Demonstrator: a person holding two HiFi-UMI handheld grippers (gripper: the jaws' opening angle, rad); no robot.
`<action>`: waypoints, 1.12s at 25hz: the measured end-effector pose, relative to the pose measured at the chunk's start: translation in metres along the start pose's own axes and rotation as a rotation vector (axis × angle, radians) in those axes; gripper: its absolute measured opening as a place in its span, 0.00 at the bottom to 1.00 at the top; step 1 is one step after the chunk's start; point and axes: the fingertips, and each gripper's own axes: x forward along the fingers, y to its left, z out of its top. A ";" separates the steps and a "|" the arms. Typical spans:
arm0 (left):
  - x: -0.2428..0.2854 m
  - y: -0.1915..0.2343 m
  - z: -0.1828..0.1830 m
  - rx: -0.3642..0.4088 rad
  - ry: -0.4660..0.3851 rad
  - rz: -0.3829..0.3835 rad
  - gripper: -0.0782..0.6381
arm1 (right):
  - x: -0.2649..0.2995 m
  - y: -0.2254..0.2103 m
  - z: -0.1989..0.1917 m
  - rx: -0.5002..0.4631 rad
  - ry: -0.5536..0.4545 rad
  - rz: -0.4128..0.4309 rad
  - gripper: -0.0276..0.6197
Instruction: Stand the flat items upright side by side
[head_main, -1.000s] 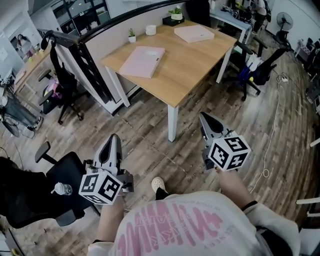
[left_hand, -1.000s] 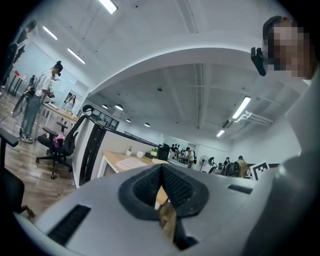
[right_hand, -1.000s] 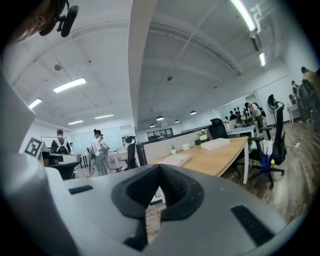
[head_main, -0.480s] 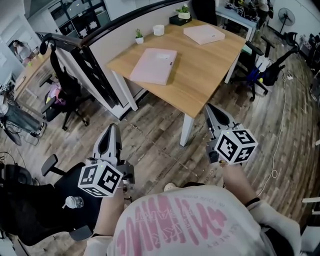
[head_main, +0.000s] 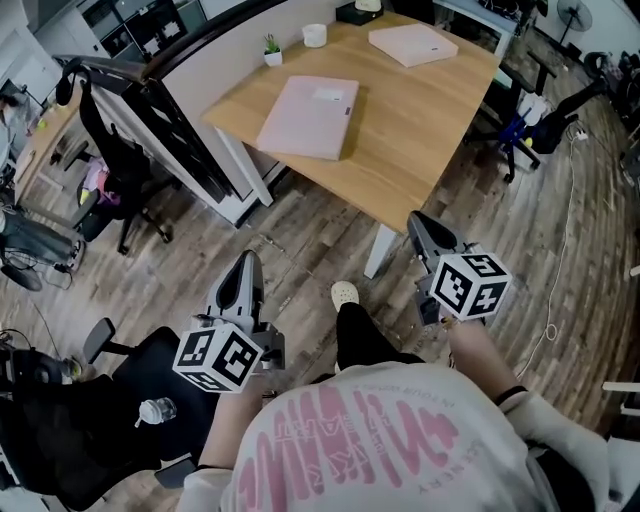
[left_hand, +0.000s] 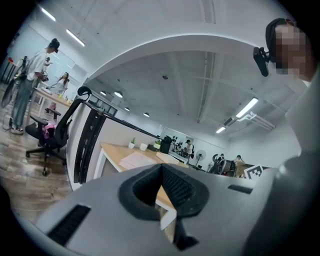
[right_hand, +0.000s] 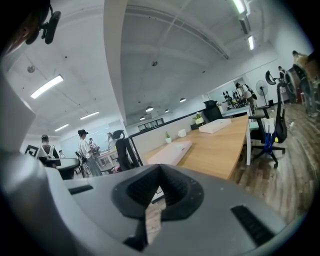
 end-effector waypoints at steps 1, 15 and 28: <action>0.006 0.006 -0.001 -0.006 0.005 0.005 0.11 | 0.010 -0.002 0.000 0.002 0.008 -0.001 0.04; 0.137 0.075 0.064 -0.013 -0.046 0.069 0.11 | 0.186 -0.028 0.077 -0.040 0.034 0.068 0.04; 0.258 0.100 0.102 -0.039 -0.100 0.053 0.11 | 0.298 -0.077 0.143 -0.043 -0.007 0.091 0.04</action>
